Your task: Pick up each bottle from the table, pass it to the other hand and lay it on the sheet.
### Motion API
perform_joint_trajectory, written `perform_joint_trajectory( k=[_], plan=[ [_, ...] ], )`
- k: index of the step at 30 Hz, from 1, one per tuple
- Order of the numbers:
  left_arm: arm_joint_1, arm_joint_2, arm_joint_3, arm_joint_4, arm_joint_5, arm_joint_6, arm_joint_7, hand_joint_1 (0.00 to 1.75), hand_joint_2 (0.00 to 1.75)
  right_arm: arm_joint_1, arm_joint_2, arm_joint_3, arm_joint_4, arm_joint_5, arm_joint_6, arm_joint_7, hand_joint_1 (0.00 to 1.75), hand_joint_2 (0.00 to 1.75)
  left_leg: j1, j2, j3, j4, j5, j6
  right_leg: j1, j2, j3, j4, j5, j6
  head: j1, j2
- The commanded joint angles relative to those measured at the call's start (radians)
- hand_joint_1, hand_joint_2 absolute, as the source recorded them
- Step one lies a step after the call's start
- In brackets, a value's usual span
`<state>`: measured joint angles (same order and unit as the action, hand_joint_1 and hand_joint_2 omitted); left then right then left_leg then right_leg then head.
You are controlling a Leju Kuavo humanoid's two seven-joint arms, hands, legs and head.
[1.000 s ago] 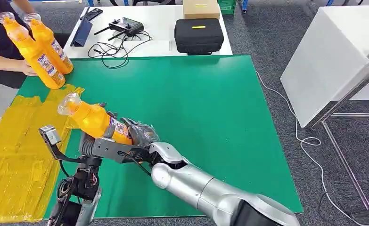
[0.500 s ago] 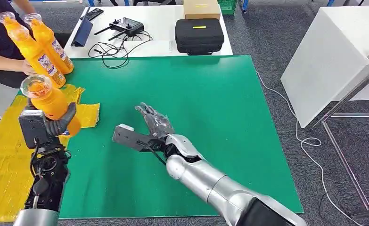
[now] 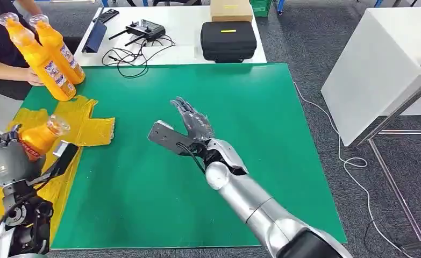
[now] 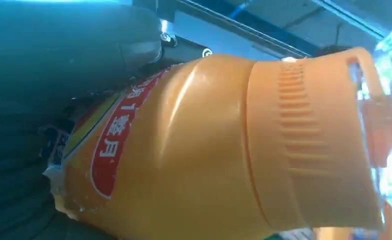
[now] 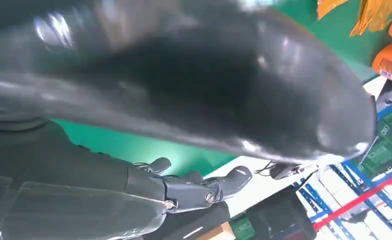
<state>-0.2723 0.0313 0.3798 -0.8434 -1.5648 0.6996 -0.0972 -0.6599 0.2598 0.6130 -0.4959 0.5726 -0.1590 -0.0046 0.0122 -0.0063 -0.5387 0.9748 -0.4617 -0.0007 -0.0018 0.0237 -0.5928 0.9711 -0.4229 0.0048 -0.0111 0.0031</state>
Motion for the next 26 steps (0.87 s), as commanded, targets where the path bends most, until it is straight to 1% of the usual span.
perform_joint_trajectory(
  k=[1, 2, 3, 4, 6, 7, 9, 10, 11, 12, 13, 14, 19, 20, 22, 24, 25, 26],
  plan=[
    [-0.004, 0.081, -0.367, 0.191, -0.006, -0.001, 0.119, 1.75, 1.75, -0.018, -0.003, -0.063, 0.004, 0.015, 0.040, -0.020, 0.00, 0.00, 0.000, -0.002, 0.005, -0.001, -0.001, 0.001, 0.000, -0.004, 0.006, -0.001, -0.002, 0.001, 0.000, 0.000],
    [-0.005, 0.081, -0.372, 0.199, -0.006, -0.001, 0.119, 1.75, 1.75, -0.018, -0.003, -0.064, 0.003, 0.015, 0.042, -0.021, 0.00, 0.00, 0.000, -0.002, 0.007, -0.001, -0.002, 0.001, 0.001, -0.005, 0.008, -0.001, -0.003, 0.001, 0.000, 0.000],
    [-0.005, 0.081, -0.372, 0.199, -0.006, -0.001, 0.119, 1.75, 1.75, -0.018, -0.003, -0.064, 0.003, 0.015, 0.042, -0.021, 0.00, 0.00, 0.000, -0.002, 0.004, -0.001, -0.001, 0.000, 0.000, -0.004, 0.004, -0.001, -0.001, 0.001, 0.000, 0.000],
    [-0.008, 0.091, -0.418, 0.229, -0.006, -0.001, 0.141, 1.75, 1.75, -0.016, -0.001, -0.065, 0.005, 0.021, 0.047, -0.023, 0.00, 0.00, 0.000, -0.002, 0.006, -0.001, -0.002, 0.001, 0.001, -0.004, 0.006, -0.001, -0.002, 0.001, 0.000, 0.000],
    [-0.007, 0.098, -0.452, 0.244, -0.006, -0.001, 0.157, 1.75, 1.75, -0.013, 0.000, -0.063, 0.002, 0.023, 0.052, -0.027, 0.00, 0.00, 0.001, -0.002, 0.008, 0.000, -0.003, 0.001, 0.001, -0.005, 0.009, -0.001, -0.004, 0.001, 0.000, 0.000],
    [-0.015, 0.106, -0.494, 0.278, 0.008, -0.001, 0.180, 1.75, 1.75, -0.007, 0.002, -0.067, -0.001, 0.032, 0.060, -0.027, 0.00, 0.00, 0.000, -0.001, 0.004, -0.001, -0.001, 0.000, 0.000, -0.003, 0.004, -0.001, -0.001, 0.001, 0.000, 0.000],
    [-0.043, 0.102, -0.513, 0.335, 0.001, -0.001, 0.191, 1.75, 1.75, -0.003, -0.003, -0.072, -0.013, 0.037, 0.064, -0.025, 0.00, 0.00, 0.000, -0.001, 0.006, -0.001, -0.002, 0.000, 0.001, -0.003, 0.006, -0.001, -0.002, 0.001, 0.000, 0.000],
    [-0.035, 0.111, -0.527, 0.343, 0.015, -0.001, 0.191, 1.75, 1.75, 0.009, -0.008, -0.068, -0.024, 0.039, 0.074, -0.026, 0.00, 0.00, 0.000, -0.002, 0.005, -0.001, -0.002, 0.000, 0.000, -0.004, 0.006, -0.001, -0.002, 0.001, 0.000, 0.000],
    [-0.035, 0.111, -0.527, 0.343, 0.015, -0.001, 0.191, 1.75, 1.75, 0.009, -0.008, -0.068, -0.024, 0.039, 0.074, -0.026, 0.00, 0.00, 0.000, -0.002, 0.003, -0.001, -0.001, 0.000, 0.000, -0.004, 0.003, -0.001, -0.001, 0.000, 0.000, 0.000],
    [-0.035, 0.112, -0.523, 0.357, -0.006, -0.001, 0.192, 1.75, 1.75, 0.011, -0.010, -0.069, -0.021, 0.036, 0.076, -0.034, 0.00, 0.00, 0.001, -0.002, 0.006, -0.001, -0.002, 0.000, 0.001, -0.005, 0.006, -0.001, -0.002, 0.001, 0.000, 0.000],
    [-0.035, 0.112, -0.523, 0.357, -0.006, -0.001, 0.192, 1.75, 1.75, 0.011, -0.010, -0.069, -0.021, 0.036, 0.076, -0.034, 0.00, 0.00, 0.000, -0.001, 0.002, -0.001, 0.000, 0.000, 0.000, -0.003, 0.002, -0.001, -0.001, 0.000, 0.000, 0.000],
    [-0.035, 0.112, -0.523, 0.357, -0.006, -0.001, 0.192, 1.75, 1.75, 0.011, -0.010, -0.069, -0.021, 0.036, 0.076, -0.034, 0.00, 0.00, 0.001, -0.002, 0.005, 0.000, -0.002, 0.001, 0.001, -0.004, 0.005, -0.001, -0.002, 0.001, 0.000, 0.000],
    [-0.035, 0.112, -0.523, 0.357, -0.006, -0.001, 0.192, 1.75, 1.75, 0.011, -0.010, -0.069, -0.021, 0.036, 0.076, -0.034, 0.00, 0.00, 0.000, -0.001, 0.002, 0.000, -0.001, 0.000, 0.001, -0.003, 0.002, 0.000, -0.001, 0.001, 0.000, 0.000],
    [-0.039, 0.115, -0.529, 0.371, -0.006, -0.001, 0.195, 1.75, 1.75, 0.014, -0.014, -0.068, -0.019, 0.035, 0.077, -0.038, 0.00, 0.00, 0.001, -0.002, 0.004, 0.001, -0.002, 0.000, 0.002, -0.005, 0.005, 0.000, -0.003, 0.001, 0.000, 0.000],
    [-0.057, 0.133, -0.603, 0.415, -0.006, -0.001, 0.231, 1.75, 1.75, 0.023, -0.023, -0.067, -0.023, 0.035, 0.077, -0.043, 0.00, 0.00, 0.000, -0.001, 0.002, 0.000, -0.001, 0.000, 0.000, -0.003, 0.002, 0.000, -0.001, 0.001, 0.000, 0.000],
    [-0.078, 0.145, -0.627, 0.456, -0.006, -0.001, 0.241, 1.75, 1.75, 0.030, -0.034, -0.064, -0.024, 0.035, 0.077, -0.047, 0.00, 0.00, 0.001, -0.003, 0.005, 0.000, -0.002, 0.000, 0.001, -0.005, 0.006, -0.001, -0.002, 0.001, 0.000, 0.000],
    [-0.093, 0.156, -0.672, 0.482, -0.006, -0.001, 0.252, 1.75, 1.75, 0.034, -0.041, -0.063, -0.024, 0.032, 0.077, -0.052, 0.00, 0.00, 0.001, -0.003, 0.003, 0.000, -0.001, 0.000, 0.001, -0.005, 0.004, -0.001, -0.001, 0.001, 0.000, 0.000],
    [-0.118, 0.165, -0.714, 0.524, -0.006, -0.001, 0.258, 1.75, 1.75, 0.040, -0.049, -0.065, -0.024, 0.028, 0.076, -0.056, 0.00, 0.00, 0.001, -0.003, 0.005, 0.000, -0.001, 0.000, 0.002, -0.006, 0.006, -0.001, -0.002, 0.001, 0.000, 0.000]
  ],
)
